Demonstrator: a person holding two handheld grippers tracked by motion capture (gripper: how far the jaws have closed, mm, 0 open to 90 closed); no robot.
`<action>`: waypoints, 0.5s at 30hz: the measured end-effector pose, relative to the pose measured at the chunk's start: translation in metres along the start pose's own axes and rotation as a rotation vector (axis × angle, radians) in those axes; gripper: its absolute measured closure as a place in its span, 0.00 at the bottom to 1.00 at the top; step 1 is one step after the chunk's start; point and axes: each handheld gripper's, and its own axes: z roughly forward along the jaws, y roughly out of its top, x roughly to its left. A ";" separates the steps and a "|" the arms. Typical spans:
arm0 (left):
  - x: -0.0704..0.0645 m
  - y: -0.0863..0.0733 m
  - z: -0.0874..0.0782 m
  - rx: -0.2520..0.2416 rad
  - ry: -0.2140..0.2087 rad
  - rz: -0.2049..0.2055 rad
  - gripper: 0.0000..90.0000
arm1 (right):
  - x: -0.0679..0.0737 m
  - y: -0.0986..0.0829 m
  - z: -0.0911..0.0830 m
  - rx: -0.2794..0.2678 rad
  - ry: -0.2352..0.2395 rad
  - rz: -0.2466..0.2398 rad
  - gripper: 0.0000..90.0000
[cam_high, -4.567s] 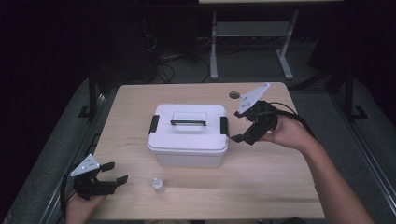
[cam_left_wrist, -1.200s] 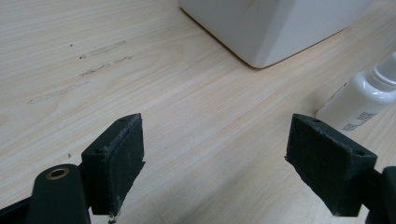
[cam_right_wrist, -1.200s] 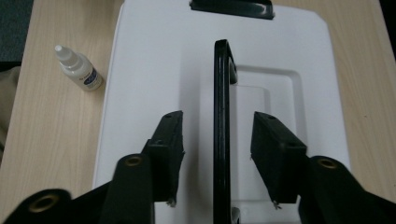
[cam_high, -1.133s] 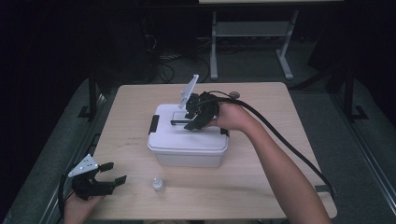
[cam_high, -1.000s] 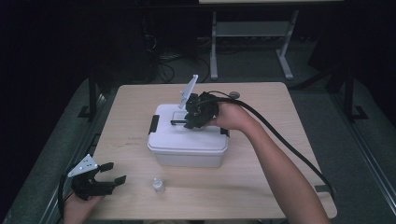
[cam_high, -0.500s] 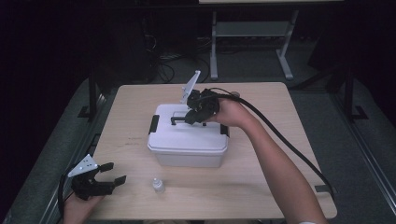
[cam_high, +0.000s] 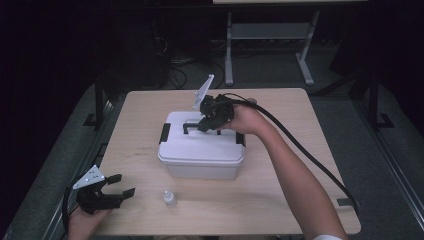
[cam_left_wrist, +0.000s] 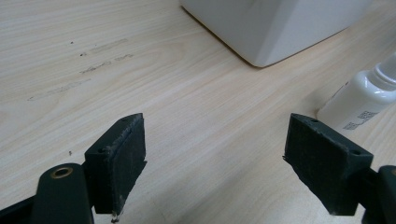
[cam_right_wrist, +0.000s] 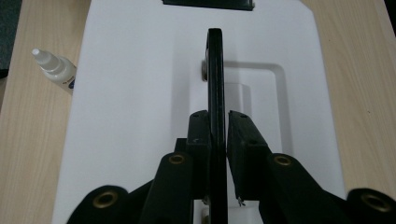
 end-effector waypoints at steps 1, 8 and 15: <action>0.000 0.000 0.000 0.000 0.000 0.000 0.22 | 0.000 0.000 0.000 0.000 -0.001 0.001 0.87; 0.000 0.001 0.001 0.004 -0.002 0.005 0.22 | 0.000 0.000 -0.003 -0.005 0.003 -0.003 0.92; 0.001 0.001 0.001 0.005 -0.004 0.003 0.22 | -0.001 -0.001 -0.003 -0.010 0.010 -0.012 0.92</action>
